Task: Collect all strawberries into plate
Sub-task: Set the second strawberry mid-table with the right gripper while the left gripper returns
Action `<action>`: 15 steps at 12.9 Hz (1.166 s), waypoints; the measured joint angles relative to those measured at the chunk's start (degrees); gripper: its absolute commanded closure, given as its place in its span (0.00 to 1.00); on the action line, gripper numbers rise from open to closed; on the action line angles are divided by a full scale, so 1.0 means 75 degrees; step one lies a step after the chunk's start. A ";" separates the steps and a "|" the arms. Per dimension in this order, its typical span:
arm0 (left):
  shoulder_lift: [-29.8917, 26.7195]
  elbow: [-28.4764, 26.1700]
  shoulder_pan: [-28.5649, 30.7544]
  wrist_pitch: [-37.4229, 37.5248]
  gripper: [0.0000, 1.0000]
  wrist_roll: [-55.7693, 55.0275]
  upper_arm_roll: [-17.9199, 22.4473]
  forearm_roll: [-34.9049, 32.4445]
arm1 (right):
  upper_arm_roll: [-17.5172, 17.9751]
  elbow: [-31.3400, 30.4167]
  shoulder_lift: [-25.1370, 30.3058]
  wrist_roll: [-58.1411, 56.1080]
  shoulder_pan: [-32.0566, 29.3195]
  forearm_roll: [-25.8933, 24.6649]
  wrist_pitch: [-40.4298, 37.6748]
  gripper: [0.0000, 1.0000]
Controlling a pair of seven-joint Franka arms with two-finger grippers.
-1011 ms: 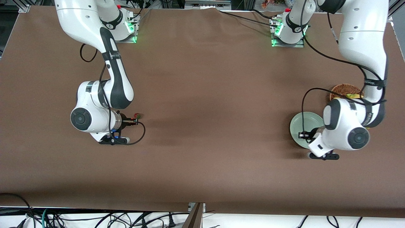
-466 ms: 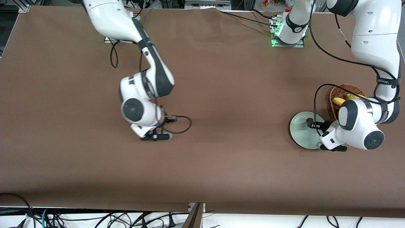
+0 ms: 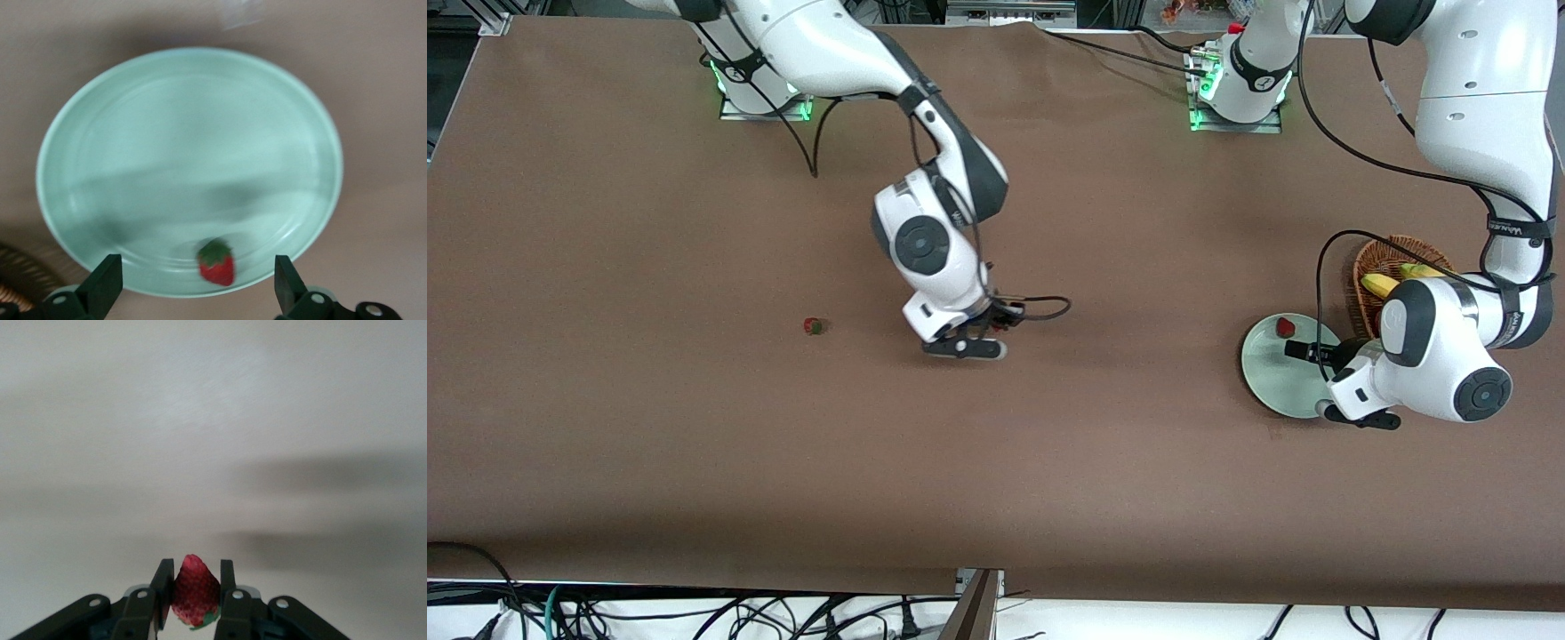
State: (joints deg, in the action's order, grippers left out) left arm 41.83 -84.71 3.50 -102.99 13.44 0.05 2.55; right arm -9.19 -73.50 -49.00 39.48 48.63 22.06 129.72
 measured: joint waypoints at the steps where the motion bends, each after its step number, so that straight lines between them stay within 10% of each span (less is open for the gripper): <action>1: 0.0001 0.0075 -0.0129 -0.0013 0.00 0.0007 -0.0083 0.0004 | 0.0006 0.0246 -0.0254 0.0454 0.0172 0.0000 0.0194 0.67; 5: 0.0000 0.0390 -0.1332 -0.0039 0.00 -0.1397 -0.0143 0.0008 | 0.0025 0.0753 -0.1094 0.2113 0.0692 -0.0001 0.1278 0.59; 9: 0.0016 0.0407 -0.1745 -0.0034 0.00 -0.2231 -0.0136 0.0293 | 0.0257 0.0860 -0.1334 0.3262 0.0730 0.0002 0.2420 0.31; 15: 0.0044 0.0336 -0.2394 -0.0021 0.00 -0.2941 -0.0165 0.0563 | 0.0280 0.1142 -0.1207 0.3157 0.0304 0.0025 0.1445 0.16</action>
State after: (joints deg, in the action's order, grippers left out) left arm 42.16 -82.19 -14.45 -103.15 -8.62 -1.18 6.78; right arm -7.09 -64.93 -58.05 63.16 50.91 22.25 140.56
